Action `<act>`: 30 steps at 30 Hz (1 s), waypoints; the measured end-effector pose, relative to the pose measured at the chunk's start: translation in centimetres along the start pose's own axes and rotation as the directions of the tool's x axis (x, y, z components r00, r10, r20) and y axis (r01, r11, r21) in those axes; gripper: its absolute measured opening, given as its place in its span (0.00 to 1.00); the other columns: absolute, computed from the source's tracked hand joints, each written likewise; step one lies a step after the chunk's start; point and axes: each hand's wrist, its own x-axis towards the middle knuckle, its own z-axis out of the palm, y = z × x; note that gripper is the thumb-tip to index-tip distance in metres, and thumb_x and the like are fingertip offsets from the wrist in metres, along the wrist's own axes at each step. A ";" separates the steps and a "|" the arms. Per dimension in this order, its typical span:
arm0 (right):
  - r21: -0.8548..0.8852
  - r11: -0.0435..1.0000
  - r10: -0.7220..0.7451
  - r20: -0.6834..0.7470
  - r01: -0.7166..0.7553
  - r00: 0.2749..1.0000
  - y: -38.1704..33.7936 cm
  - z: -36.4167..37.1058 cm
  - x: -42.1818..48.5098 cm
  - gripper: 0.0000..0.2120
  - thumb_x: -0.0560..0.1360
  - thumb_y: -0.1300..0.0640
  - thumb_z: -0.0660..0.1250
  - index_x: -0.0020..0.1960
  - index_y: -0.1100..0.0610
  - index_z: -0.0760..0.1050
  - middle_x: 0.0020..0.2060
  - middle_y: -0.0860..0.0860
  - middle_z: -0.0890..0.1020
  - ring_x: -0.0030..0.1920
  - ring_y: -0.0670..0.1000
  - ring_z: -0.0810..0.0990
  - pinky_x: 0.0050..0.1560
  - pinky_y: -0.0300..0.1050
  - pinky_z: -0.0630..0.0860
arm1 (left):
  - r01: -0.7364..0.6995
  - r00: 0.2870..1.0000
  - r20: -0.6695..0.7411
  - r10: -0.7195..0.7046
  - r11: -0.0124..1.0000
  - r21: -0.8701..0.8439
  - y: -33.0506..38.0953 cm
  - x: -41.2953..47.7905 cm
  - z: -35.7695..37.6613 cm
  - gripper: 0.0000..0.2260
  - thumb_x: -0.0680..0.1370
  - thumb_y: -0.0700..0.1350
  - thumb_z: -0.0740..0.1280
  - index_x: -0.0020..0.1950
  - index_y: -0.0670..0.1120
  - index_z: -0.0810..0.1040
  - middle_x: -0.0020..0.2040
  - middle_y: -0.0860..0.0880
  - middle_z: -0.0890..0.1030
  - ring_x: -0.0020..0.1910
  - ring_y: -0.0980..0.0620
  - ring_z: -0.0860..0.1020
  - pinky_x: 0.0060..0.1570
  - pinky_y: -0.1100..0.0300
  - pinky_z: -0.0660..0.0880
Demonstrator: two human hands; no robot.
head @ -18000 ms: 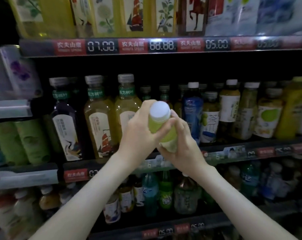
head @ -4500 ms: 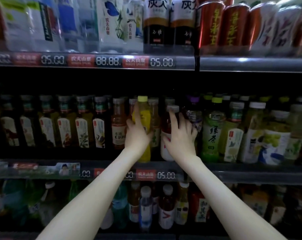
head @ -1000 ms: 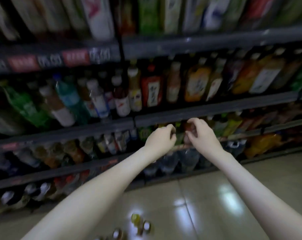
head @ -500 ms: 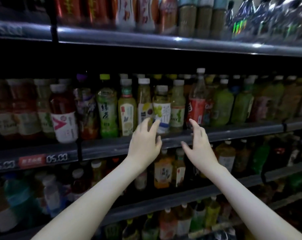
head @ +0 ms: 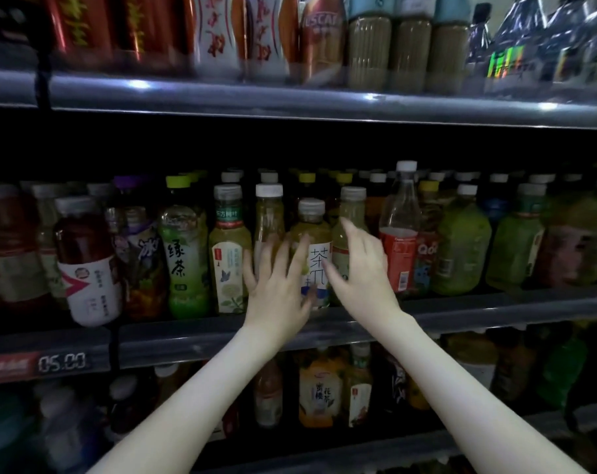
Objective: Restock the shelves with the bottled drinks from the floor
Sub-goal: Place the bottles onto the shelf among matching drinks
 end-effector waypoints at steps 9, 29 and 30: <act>-0.156 0.985 0.078 0.074 -0.066 0.994 2.1 -0.1 1.6 0.29 0.78 0.51 0.62 0.77 0.49 0.56 0.75 0.55 0.56 0.72 0.55 0.53 0.71 0.57 0.54 | 0.198 0.980 -0.055 -0.193 0.974 0.107 -1.7 0.7 -1.3 0.29 0.78 0.58 0.53 0.78 0.53 0.52 0.76 0.38 0.58 0.75 0.42 0.51 0.70 0.36 0.43; -0.066 0.995 0.079 0.073 -0.075 0.994 2.5 1.1 1.4 0.35 0.78 0.62 0.61 0.78 0.44 0.49 0.76 0.58 0.48 0.75 0.62 0.52 0.71 0.59 0.64 | 0.035 0.979 -0.205 -0.013 0.994 0.102 -4.2 1.5 -2.6 0.25 0.79 0.54 0.57 0.76 0.54 0.61 0.66 0.39 0.72 0.73 0.39 0.58 0.69 0.40 0.49; -0.051 0.998 0.023 0.009 -0.023 1.000 2.2 1.1 1.4 0.33 0.78 0.62 0.62 0.78 0.47 0.52 0.76 0.60 0.52 0.75 0.62 0.53 0.72 0.60 0.63 | 0.056 0.974 -0.224 -0.024 0.989 0.137 -4.8 1.8 -3.1 0.24 0.79 0.54 0.56 0.76 0.54 0.60 0.68 0.38 0.70 0.73 0.39 0.57 0.69 0.39 0.48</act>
